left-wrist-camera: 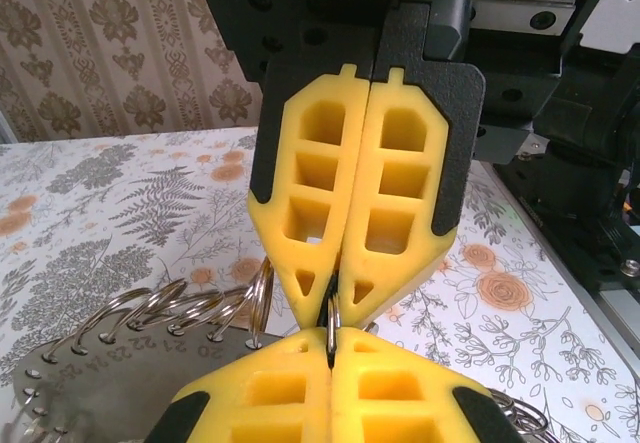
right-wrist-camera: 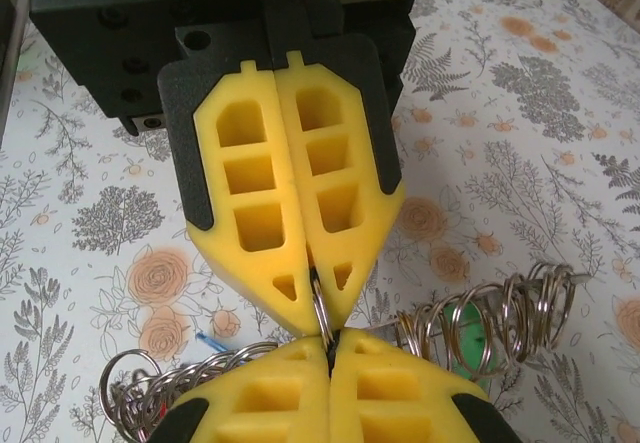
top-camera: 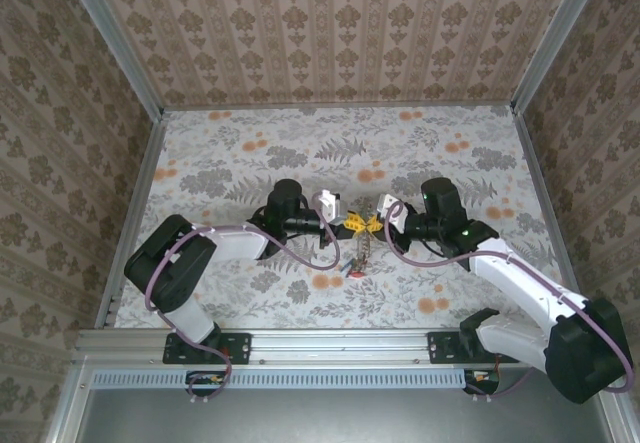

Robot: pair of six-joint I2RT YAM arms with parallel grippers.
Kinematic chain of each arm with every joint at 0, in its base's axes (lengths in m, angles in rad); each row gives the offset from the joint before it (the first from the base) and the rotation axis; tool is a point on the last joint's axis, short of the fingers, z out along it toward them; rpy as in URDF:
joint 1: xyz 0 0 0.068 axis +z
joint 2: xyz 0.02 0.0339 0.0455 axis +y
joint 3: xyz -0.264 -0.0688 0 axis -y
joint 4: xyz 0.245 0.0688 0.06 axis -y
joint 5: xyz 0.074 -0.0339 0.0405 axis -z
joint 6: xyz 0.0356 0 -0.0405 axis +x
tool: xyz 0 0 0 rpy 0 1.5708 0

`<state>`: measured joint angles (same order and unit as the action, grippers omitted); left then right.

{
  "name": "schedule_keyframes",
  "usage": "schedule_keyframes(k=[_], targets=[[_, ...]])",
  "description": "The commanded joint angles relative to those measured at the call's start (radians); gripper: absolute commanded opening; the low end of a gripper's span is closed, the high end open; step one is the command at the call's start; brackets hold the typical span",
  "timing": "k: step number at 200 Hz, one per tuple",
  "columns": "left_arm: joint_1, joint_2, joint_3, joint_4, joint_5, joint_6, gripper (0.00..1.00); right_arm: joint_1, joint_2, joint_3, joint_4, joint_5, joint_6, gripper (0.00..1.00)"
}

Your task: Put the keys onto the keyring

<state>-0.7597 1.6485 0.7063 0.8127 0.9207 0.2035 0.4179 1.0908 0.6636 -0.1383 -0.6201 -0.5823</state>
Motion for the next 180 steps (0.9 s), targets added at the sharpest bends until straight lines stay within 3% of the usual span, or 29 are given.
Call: schedule_keyframes(k=[1,23,62,118,129,140,180], targets=[[-0.037,-0.020,0.044,0.068,0.043,0.007,0.01,0.048,0.017,0.092,-0.082,-0.045,-0.120,0.00],[-0.025,-0.043,0.051,-0.042,0.023,0.043,0.13,0.063,0.036,0.170,-0.227,0.054,-0.187,0.00],[-0.025,-0.061,0.101,-0.270,0.027,0.127,0.14,0.137,0.091,0.279,-0.387,0.264,-0.270,0.00],[-0.032,-0.053,0.126,-0.322,0.005,0.118,0.15,0.224,0.150,0.355,-0.434,0.457,-0.260,0.00],[-0.032,-0.055,0.127,-0.322,-0.004,0.110,0.13,0.233,0.149,0.354,-0.421,0.465,-0.254,0.00],[-0.032,-0.059,0.125,-0.320,-0.004,0.113,0.00,0.236,0.143,0.348,-0.408,0.447,-0.247,0.00],[-0.030,-0.068,0.091,-0.256,-0.010,0.108,0.00,0.179,0.056,0.265,-0.279,0.203,-0.169,0.00]])
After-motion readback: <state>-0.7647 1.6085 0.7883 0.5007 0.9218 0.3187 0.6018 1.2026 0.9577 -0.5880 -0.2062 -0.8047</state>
